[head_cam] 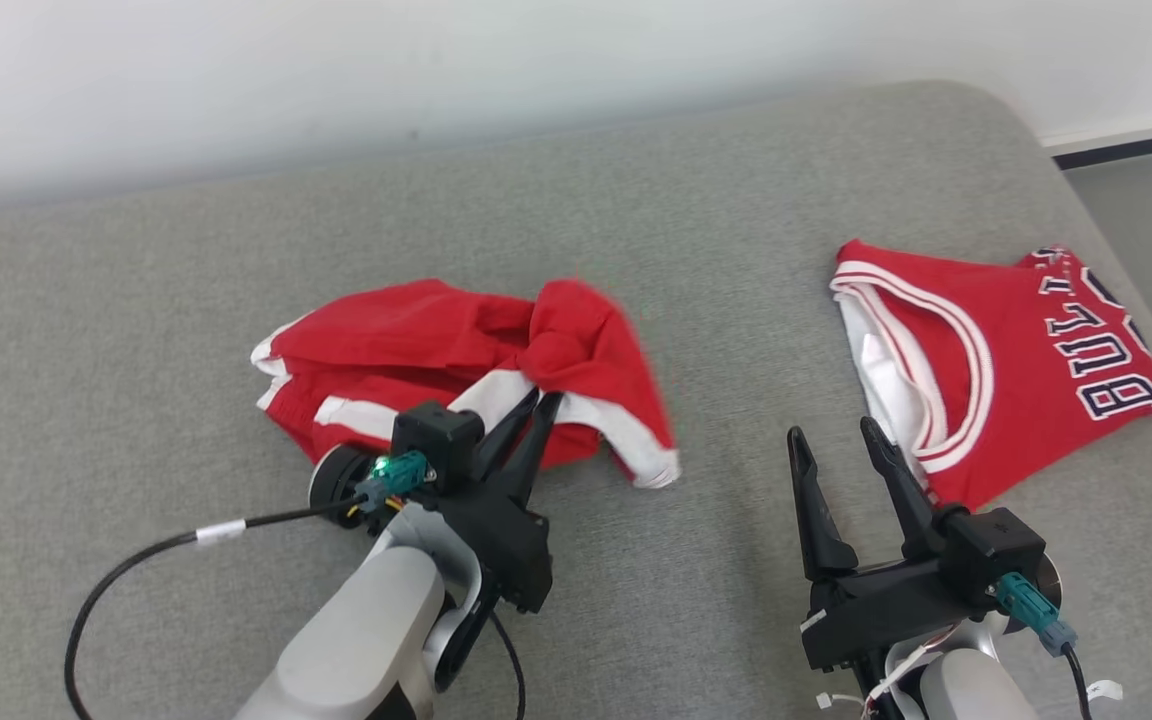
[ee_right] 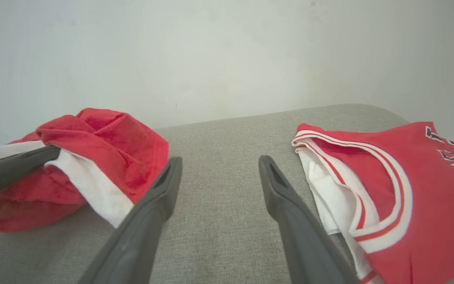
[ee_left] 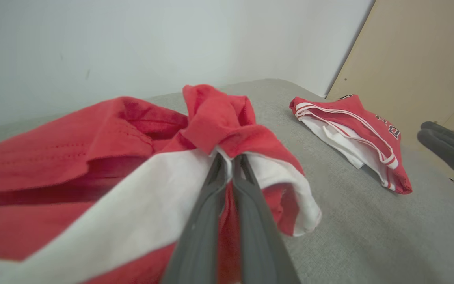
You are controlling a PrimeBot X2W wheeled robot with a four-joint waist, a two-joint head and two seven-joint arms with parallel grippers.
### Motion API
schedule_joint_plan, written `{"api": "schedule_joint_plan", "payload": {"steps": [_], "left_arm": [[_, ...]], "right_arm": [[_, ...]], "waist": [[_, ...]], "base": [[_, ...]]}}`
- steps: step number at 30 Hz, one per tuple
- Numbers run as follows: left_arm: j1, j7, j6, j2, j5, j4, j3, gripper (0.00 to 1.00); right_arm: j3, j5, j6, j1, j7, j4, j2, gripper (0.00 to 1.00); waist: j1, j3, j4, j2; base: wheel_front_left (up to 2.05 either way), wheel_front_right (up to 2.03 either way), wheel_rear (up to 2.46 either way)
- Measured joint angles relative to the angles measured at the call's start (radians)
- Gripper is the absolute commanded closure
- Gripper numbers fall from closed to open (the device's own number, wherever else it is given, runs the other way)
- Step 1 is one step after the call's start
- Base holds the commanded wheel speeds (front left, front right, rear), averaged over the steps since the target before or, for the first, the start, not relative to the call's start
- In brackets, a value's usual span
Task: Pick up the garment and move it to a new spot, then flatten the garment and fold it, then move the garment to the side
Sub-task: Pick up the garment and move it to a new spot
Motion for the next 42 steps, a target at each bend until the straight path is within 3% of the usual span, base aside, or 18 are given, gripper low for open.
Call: {"api": "schedule_joint_plan", "payload": {"steps": [1, 2, 15, 23, 34, 42], "left_arm": [[0.007, 0.000, 0.004, -0.001, 0.012, 0.004, 0.010, 0.31], [0.017, 0.000, 0.009, -0.002, 0.023, 0.006, 0.025, 0.00], [0.308, 0.000, 0.105, 0.084, 0.148, -0.149, 0.333, 0.00], [0.498, 0.000, 0.127, 0.095, 0.235, -0.307, 0.523, 0.00], [0.721, 0.000, 0.091, 0.014, 0.352, -0.466, 0.728, 0.00], [0.802, 0.000, 0.056, -0.017, 0.409, -0.506, 0.784, 0.00]], "right_arm": [[-0.002, 0.000, 0.000, 0.000, 0.000, 0.001, 0.000, 0.00], [-0.004, 0.000, 0.000, 0.001, 0.000, 0.001, 0.000, 0.00], [-0.016, 0.001, 0.000, 0.049, 0.000, 0.016, 0.001, 0.00], [-0.021, 0.001, 0.000, 0.075, 0.000, 0.017, 0.001, 0.00], [-0.033, -0.007, 0.000, 0.124, 0.000, 0.033, 0.002, 0.00], [-0.042, -0.015, 0.000, 0.148, 0.000, 0.047, 0.001, 0.00]], "waist": [[0.0000, -0.005, -0.004, 0.0000], [0.0000, -0.011, -0.007, 0.0000], [0.0000, -0.092, 0.033, -0.0001], [0.0000, -0.137, 0.081, -0.0001], [0.0000, -0.194, 0.139, -0.0001], [0.0000, -0.217, 0.157, -0.0001]], "base": [[0.00, 0.00, 0.00], [0.00, 0.00, 0.00], [0.00, 0.00, 0.00], [0.00, 0.00, 0.00], [0.00, 0.00, 0.00], [0.00, 0.00, 0.00]]}}
